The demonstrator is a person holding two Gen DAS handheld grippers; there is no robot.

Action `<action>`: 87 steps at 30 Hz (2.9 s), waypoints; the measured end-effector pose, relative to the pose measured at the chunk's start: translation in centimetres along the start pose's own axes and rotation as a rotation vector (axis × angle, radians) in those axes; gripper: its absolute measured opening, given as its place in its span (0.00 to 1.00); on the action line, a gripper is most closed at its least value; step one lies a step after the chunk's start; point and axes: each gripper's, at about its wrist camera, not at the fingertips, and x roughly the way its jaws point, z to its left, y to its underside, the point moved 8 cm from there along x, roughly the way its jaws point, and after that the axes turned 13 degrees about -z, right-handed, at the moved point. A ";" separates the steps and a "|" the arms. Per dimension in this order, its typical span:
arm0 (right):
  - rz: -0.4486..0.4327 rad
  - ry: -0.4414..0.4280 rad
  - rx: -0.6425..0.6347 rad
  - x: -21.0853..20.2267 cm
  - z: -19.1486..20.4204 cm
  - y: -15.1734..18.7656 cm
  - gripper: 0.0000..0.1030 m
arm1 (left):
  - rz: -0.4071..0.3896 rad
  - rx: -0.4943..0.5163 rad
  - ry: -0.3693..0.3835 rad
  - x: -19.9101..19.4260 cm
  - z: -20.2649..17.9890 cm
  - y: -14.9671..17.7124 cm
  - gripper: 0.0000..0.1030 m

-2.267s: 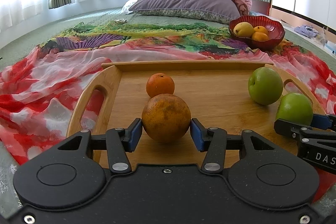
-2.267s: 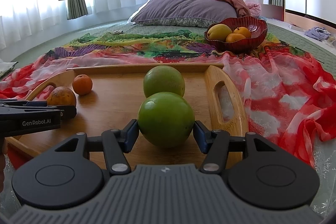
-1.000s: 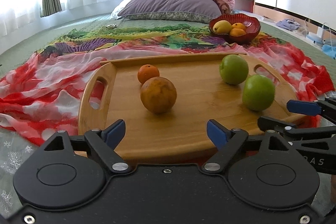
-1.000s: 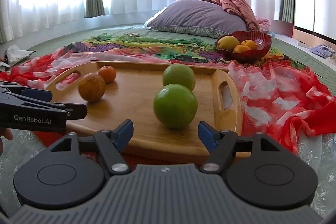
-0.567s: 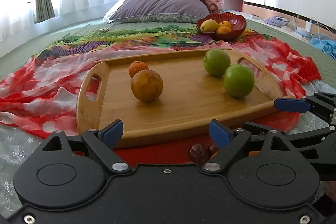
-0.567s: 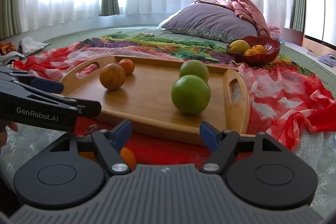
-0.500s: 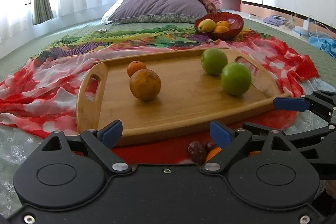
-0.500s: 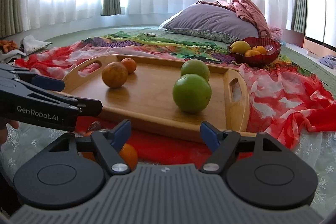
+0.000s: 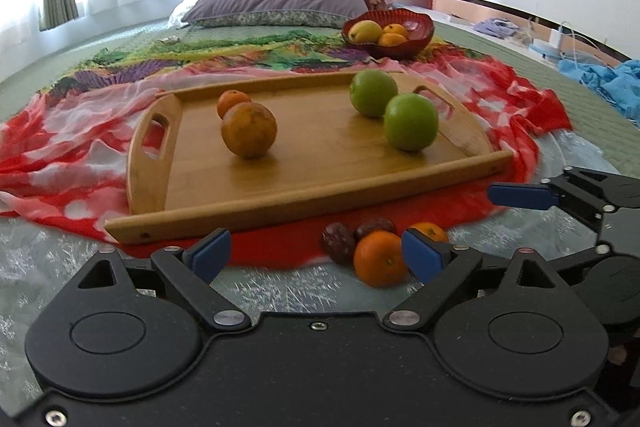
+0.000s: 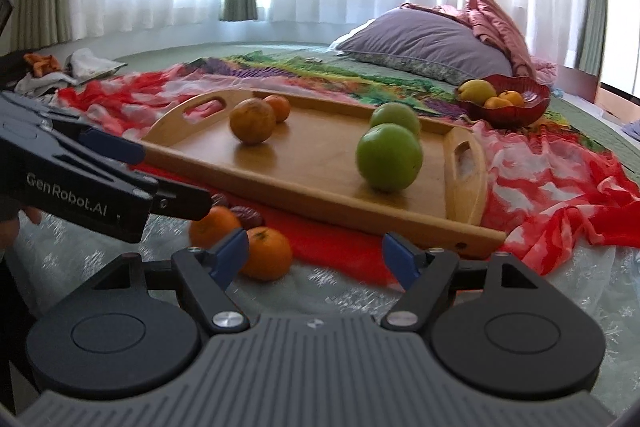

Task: Organize fruits
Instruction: 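Move the left tool toward the remaining tangerines while the right tool approaches another tangerine, then close the left tool on a tangerine while the right tool grasps the other tangerine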

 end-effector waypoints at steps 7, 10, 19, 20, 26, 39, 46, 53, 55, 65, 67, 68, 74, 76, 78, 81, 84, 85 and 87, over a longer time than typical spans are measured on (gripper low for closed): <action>0.021 -0.031 -0.044 0.1 1.4 0.9 0.78 | 0.046 -0.054 0.073 0.0 -0.5 0.7 0.54; 0.027 -0.038 -0.050 0.2 1.8 1.2 0.72 | 0.048 -0.048 0.094 0.0 -1.0 0.8 0.53; 0.021 -0.065 -0.062 0.1 2.4 1.3 0.51 | 0.065 -0.039 0.135 0.6 -2.5 1.2 0.40; 0.020 -0.066 -0.065 0.1 2.4 1.3 0.50 | 0.066 -0.042 0.134 0.7 -2.5 1.2 0.40; 0.019 -0.070 -0.061 0.1 2.5 1.5 0.48 | 0.073 -0.077 0.141 1.3 -2.4 1.3 0.37; 0.015 -0.095 -0.054 0.2 2.5 1.5 0.47 | 0.071 -0.124 0.131 1.7 -2.0 1.4 0.30; 0.004 -0.100 -0.059 0.3 2.8 1.4 0.44 | 0.051 -0.093 0.116 1.2 -2.2 1.0 0.30; 0.000 -0.095 -0.051 0.3 2.7 1.2 0.39 | 0.022 -0.075 0.096 0.8 -2.1 0.3 0.30; -0.001 -0.091 -0.034 0.3 2.6 1.1 0.38 | 0.016 -0.074 0.089 0.8 -2.0 0.1 0.30; -0.043 -0.052 -0.013 -0.6 1.8 0.3 0.37 | -0.008 -0.091 0.048 0.8 -0.9 -0.8 0.30; -0.055 -0.041 -0.011 -0.8 1.6 0.0 0.37 | -0.013 -0.088 0.042 0.8 -0.8 -0.9 0.30; -0.059 -0.035 -0.010 -0.8 1.5 -0.1 0.37 | -0.016 -0.087 0.039 0.8 -0.7 -1.0 0.30; -0.091 0.000 -0.010 -0.9 0.7 -1.2 0.37 | -0.050 -0.089 0.009 1.0 0.4 -2.5 0.30; -0.104 0.015 -0.008 -0.8 0.2 -1.8 0.36 | -0.064 -0.088 -0.003 1.2 0.9 -3.3 0.30; -0.115 0.029 -0.001 -0.6 -0.3 -2.4 0.37 | -0.078 -0.087 -0.015 1.5 1.6 -4.2 0.30; -0.134 0.053 0.010 -0.1 -1.3 -3.5 0.37 | -0.100 -0.087 -0.035 1.9 2.5 -5.5 0.30; -0.147 0.077 0.026 0.5 -2.3 -4.7 0.37 | -0.118 -0.097 -0.054 2.5 3.6 -7.0 0.30; -0.150 0.085 0.033 0.8 -2.7 -5.2 0.37 | -0.124 -0.104 -0.058 2.9 3.9 -7.5 0.30; -0.156 0.102 0.043 1.4 -3.4 -6.0 0.36 | -0.134 -0.112 -0.063 3.6 4.8 -8.5 0.30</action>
